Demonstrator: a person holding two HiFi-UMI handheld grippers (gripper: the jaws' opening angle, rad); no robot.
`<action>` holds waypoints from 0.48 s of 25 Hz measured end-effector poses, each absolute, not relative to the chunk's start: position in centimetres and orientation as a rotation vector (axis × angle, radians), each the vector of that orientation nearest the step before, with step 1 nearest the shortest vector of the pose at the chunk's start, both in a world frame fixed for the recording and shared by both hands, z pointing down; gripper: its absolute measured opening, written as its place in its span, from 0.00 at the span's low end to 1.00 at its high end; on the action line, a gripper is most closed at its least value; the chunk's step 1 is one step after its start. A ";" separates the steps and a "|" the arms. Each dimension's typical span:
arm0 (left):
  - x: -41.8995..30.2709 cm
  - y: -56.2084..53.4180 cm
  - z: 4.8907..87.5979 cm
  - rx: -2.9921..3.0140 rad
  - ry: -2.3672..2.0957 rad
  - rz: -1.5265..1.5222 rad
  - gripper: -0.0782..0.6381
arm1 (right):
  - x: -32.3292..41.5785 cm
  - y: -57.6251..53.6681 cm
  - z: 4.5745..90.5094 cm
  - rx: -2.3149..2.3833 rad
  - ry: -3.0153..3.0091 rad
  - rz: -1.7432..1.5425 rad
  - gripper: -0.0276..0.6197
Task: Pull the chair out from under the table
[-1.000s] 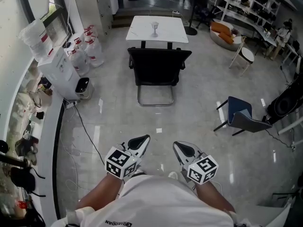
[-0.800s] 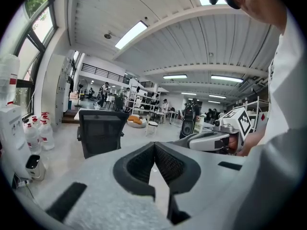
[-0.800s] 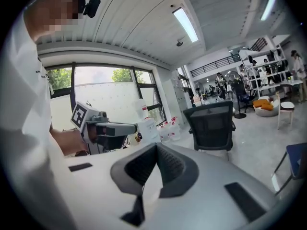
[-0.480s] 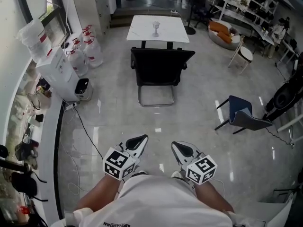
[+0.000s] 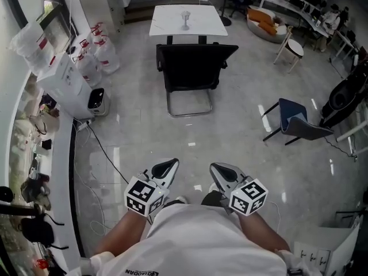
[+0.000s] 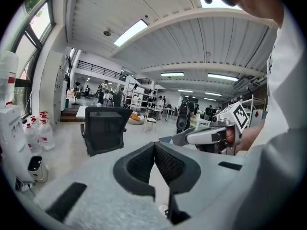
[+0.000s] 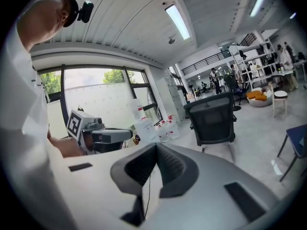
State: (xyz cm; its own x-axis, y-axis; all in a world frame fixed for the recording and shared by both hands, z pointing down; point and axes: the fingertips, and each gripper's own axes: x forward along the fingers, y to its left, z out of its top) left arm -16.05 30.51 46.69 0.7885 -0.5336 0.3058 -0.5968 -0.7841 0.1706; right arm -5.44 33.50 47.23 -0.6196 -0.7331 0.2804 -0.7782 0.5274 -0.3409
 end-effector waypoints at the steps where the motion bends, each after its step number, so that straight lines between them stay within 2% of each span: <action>1: -16.1 30.5 46.8 2.721 -0.873 0.351 0.12 | -5.4 33.4 47.2 1.326 -2.651 0.672 0.05; 12: -14.3 26.7 46.9 2.735 -0.851 0.341 0.12 | -4.3 29.3 46.6 1.356 -2.640 0.566 0.05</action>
State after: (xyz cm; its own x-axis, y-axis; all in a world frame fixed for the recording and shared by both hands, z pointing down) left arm -14.27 26.66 46.86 0.8013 -0.5201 0.2955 -0.5803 -0.7959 0.1728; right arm -4.28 29.30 46.56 -0.5914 -0.7588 0.2728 -0.8039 0.5288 -0.2722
